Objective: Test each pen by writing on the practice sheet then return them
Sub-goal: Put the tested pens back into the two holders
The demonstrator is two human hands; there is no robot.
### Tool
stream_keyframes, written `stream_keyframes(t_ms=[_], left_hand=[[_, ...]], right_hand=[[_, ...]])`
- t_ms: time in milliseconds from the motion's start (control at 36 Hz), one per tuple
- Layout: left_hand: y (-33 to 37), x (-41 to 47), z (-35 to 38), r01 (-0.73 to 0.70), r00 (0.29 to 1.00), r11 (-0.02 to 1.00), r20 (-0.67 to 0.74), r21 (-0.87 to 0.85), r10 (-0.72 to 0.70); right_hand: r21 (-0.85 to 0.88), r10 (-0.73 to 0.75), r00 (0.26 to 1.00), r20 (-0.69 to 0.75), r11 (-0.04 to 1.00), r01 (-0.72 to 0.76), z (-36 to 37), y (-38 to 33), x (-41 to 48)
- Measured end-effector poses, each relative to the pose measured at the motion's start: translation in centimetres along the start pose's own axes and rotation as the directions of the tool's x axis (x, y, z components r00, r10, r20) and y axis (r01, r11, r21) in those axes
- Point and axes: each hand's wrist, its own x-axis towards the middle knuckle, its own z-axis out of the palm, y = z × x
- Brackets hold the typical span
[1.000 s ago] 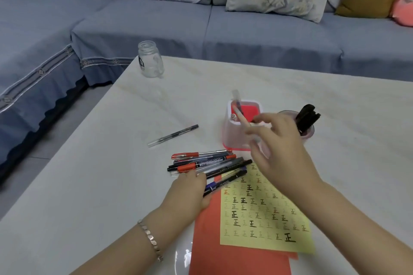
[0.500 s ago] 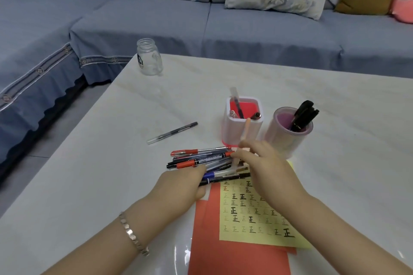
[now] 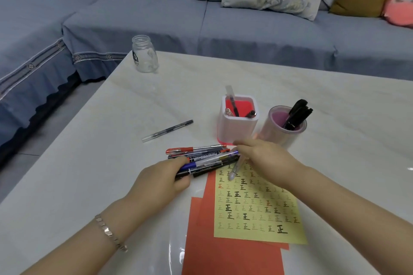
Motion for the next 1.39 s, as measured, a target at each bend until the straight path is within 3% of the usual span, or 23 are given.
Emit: stream_keyframes(t_ms=[83,167,250,306,417,444,500,556,639,695,750,806,861,945,1028,1139,1195,1306,1333,1389], left_hand=[[-0.2,-0.1,-0.1,0.022,0.999,1.0,-0.036,-0.02,-0.022],[-0.4,-0.4,-0.2,0.048,0.997,0.999,-0.062,-0.015,-0.049],[-0.5,-0.4,-0.4,0.085,0.992,0.995,-0.094,-0.051,-0.089],[-0.4,-0.3,-0.4,0.104,0.988,0.99,-0.106,-0.096,-0.114],[0.0,0.0,-0.3,0.134,0.983,0.98,-0.105,-0.147,-0.15],[0.0,0.1,-0.2,0.133,0.983,0.98,-0.105,-0.147,-0.149],[0.2,0.3,-0.2,0.112,0.987,0.983,-0.098,-0.143,-0.127],[0.5,0.3,-0.1,0.07,0.992,0.992,-0.093,-0.103,-0.079],[1.1,0.3,-0.1,0.028,0.996,0.998,-0.088,-0.052,-0.033],[1.4,0.3,0.0,0.022,0.996,0.998,-0.084,-0.06,-0.027],[1.6,0.3,-0.1,0.032,0.996,0.996,-0.086,-0.089,-0.039],[1.8,0.3,-0.1,0.044,0.996,0.99,-0.075,-0.136,-0.054],[1.9,0.3,-0.4,0.061,0.996,0.977,-0.046,-0.205,-0.072],[2.0,0.4,-0.9,0.073,0.997,0.953,-0.006,-0.295,-0.079],[2.2,0.6,-1.4,0.078,0.997,0.938,0.02,-0.338,-0.075],[2.6,0.9,-1.9,0.106,0.993,0.912,0.086,-0.396,-0.078],[3.0,1.0,-2.1,0.1,0.991,0.914,0.123,-0.393,-0.055],[4.7,1.4,-2.5,0.041,0.976,0.924,0.215,-0.38,0.046],[5.2,1.4,-2.6,0.032,0.969,0.91,0.236,-0.412,0.073],[6.1,1.5,-3.0,0.034,0.962,0.881,0.254,-0.472,0.099]], right_hand=[[0.022,0.022,0.99,0.136,0.999,-0.025,1.0,0.1,0.4],[-0.056,0.002,0.988,0.153,0.998,0.007,2.3,0.6,0.6],[-0.193,-0.193,0.979,-0.069,0.965,0.177,2.7,0.6,0.1],[-0.301,-0.294,0.947,-0.132,0.922,0.244,3.1,0.7,-0.4],[-0.162,-0.403,0.866,-0.295,0.915,0.37,2.9,0.7,-1.6],[-0.081,-0.368,0.844,-0.391,0.927,0.366,1.9,0.3,-1.8],[0.173,-0.145,0.766,-0.626,0.932,0.318,-0.9,-0.3,-2.2],[0.368,0.105,0.62,-0.777,0.875,0.313,-3.7,-0.5,-2.2],[0.345,0.188,0.393,-0.9,0.859,0.379,-6.9,-0.4,-1.2],[0.424,0.291,0.374,-0.881,0.836,0.348,-7.8,-0.3,-0.2],[0.525,0.382,0.456,-0.804,0.815,0.244,-7.4,-0.3,0.9],[0.589,0.429,0.603,-0.673,0.804,0.084,-6.0,0.0,2.1],[0.5,0.407,0.695,-0.592,0.863,-0.079,-4.3,0.5,2.9],[0.281,0.312,0.79,-0.527,0.942,-0.184,-3.0,1.1,3.2],[0.234,0.24,0.854,-0.462,0.962,-0.144,-2.9,0.9,2.9],[0.326,0.218,0.786,-0.579,0.945,-0.022,-4.1,-0.6,1.1],[0.318,0.082,0.808,-0.584,0.938,0.135,-5.1,-2.0,-0.6],[0.047,-0.245,0.917,-0.315,0.961,0.273,-4.5,-4.2,-2.9],[-0.018,-0.27,0.929,-0.253,0.961,0.275,-4.0,-4.4,-3.1],[0.053,-0.212,0.96,-0.182,0.973,0.225,-3.4,-4.8,-3.5]])
